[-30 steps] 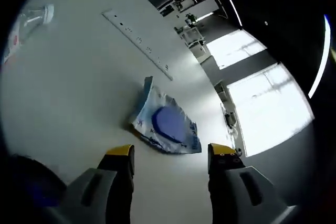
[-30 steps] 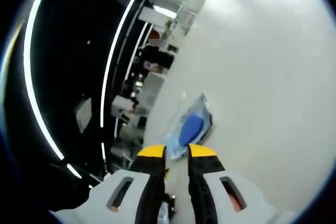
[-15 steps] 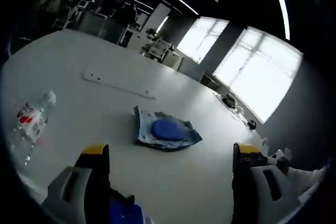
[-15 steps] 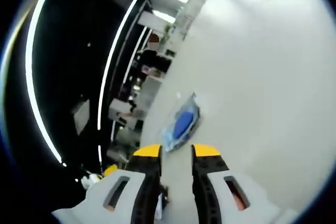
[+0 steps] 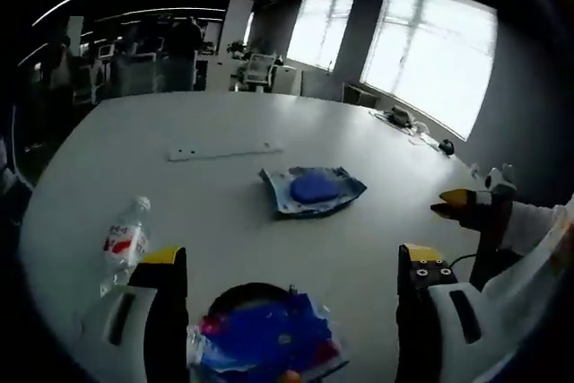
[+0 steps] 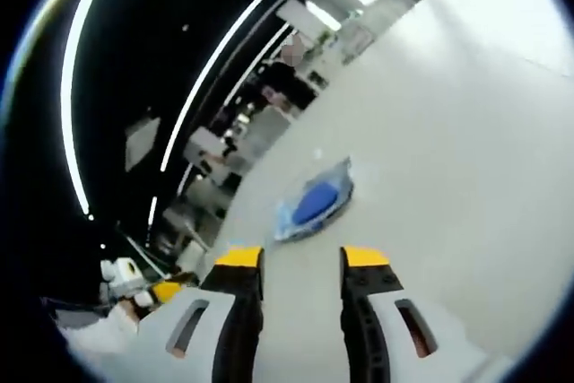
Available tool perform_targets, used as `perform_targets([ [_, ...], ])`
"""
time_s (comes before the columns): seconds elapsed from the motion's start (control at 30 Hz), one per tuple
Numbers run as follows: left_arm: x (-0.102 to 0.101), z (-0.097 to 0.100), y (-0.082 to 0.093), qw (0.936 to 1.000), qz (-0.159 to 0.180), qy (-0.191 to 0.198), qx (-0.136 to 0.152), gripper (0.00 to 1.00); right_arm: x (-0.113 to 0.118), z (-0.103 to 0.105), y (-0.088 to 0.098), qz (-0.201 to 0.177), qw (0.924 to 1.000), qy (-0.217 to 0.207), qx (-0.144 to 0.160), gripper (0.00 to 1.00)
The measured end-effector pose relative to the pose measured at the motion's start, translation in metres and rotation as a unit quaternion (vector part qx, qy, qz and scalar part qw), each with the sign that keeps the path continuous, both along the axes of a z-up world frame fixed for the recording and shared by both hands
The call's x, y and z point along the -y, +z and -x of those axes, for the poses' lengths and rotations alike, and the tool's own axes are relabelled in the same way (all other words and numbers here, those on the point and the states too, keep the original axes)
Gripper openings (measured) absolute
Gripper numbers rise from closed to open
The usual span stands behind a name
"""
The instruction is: Arrange the tabletop items into an orderly group along one side of the table until the central work area is clear of visible clutter.
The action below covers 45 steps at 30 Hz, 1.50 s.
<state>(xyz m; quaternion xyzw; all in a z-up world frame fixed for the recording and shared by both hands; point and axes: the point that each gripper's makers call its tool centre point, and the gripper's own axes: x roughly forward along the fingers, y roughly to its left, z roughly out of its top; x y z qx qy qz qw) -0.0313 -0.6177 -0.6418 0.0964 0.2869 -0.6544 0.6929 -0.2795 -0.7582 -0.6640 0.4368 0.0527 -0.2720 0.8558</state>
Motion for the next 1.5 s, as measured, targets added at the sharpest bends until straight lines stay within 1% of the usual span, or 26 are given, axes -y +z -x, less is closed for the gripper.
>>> perform_targets([
  [0.1, -0.015, -0.007, -0.003, 0.9998, -0.011, 0.008, 0.012, 1.00, -0.004, -0.005, -0.002, 0.021, 0.9991, 0.028, -0.023, 0.33],
  [0.17, -0.023, -0.010, -0.005, 0.9997, -0.015, 0.015, 0.012, 1.00, -0.006, -0.009, -0.001, 0.043, 0.9972, 0.046, -0.040, 0.34],
  [0.2, -0.026, -0.011, -0.006, 0.9996, -0.016, 0.018, 0.011, 1.00, -0.007, -0.011, 0.000, 0.045, 0.9966, 0.052, -0.045, 0.34],
  [0.33, -0.030, -0.012, -0.009, 0.9994, -0.020, 0.027, -0.001, 1.00, -0.005, -0.012, 0.001, 0.041, 0.9971, 0.050, -0.039, 0.34],
  [0.47, -0.031, -0.011, -0.011, 0.9993, -0.026, 0.026, 0.002, 0.99, -0.004, -0.011, 0.000, 0.038, 0.9974, 0.049, -0.039, 0.34],
  [0.57, -0.031, -0.007, -0.011, 0.9993, -0.024, 0.029, -0.003, 0.98, -0.001, -0.008, -0.001, 0.034, 0.9977, 0.044, -0.038, 0.34],
  [0.67, -0.034, -0.003, -0.016, 0.9990, -0.029, 0.033, -0.008, 0.97, -0.002, -0.008, -0.001, 0.032, 0.9977, 0.044, -0.040, 0.34],
  [0.87, -0.049, 0.001, -0.021, 0.9982, -0.034, 0.046, -0.014, 0.95, -0.011, -0.019, -0.003, 0.027, 0.9966, 0.064, -0.043, 0.34],
  [0.9, -0.052, 0.001, -0.023, 0.9980, -0.037, 0.048, -0.014, 0.94, -0.017, -0.025, -0.005, 0.026, 0.9955, 0.079, -0.046, 0.33],
  [0.97, -0.059, 0.001, -0.027, 0.9976, -0.045, 0.052, -0.013, 0.91, -0.024, -0.032, -0.007, 0.023, 0.9940, 0.096, -0.047, 0.33],
  [1.1, -0.074, 0.002, -0.034, 0.9965, -0.056, 0.062, -0.012, 0.88, -0.043, -0.050, -0.009, 0.018, 0.9877, 0.146, -0.053, 0.33],
  [1.23, -0.089, 0.004, -0.044, 0.9942, -0.070, 0.080, -0.018, 0.85, -0.067, -0.068, -0.013, 0.003, 0.9782, 0.199, -0.060, 0.33],
  [1.27, -0.093, 0.004, -0.047, 0.9932, -0.075, 0.087, -0.021, 0.84, -0.073, -0.071, -0.014, 0.002, 0.9752, 0.212, -0.062, 0.33],
  [1.37, -0.102, 0.004, -0.054, 0.9915, -0.082, 0.099, -0.026, 0.82, -0.092, -0.082, -0.019, 0.003, 0.9632, 0.258, -0.074, 0.33],
  [1.43, -0.105, 0.002, -0.057, 0.9905, -0.086, 0.104, -0.027, 0.81, -0.098, -0.086, -0.021, -0.003, 0.9603, 0.269, -0.075, 0.32],
  [1.5, -0.107, 0.001, -0.060, 0.9898, -0.089, 0.108, -0.027, 0.78, -0.104, -0.093, -0.023, -0.009, 0.9554, 0.285, -0.076, 0.32],
])
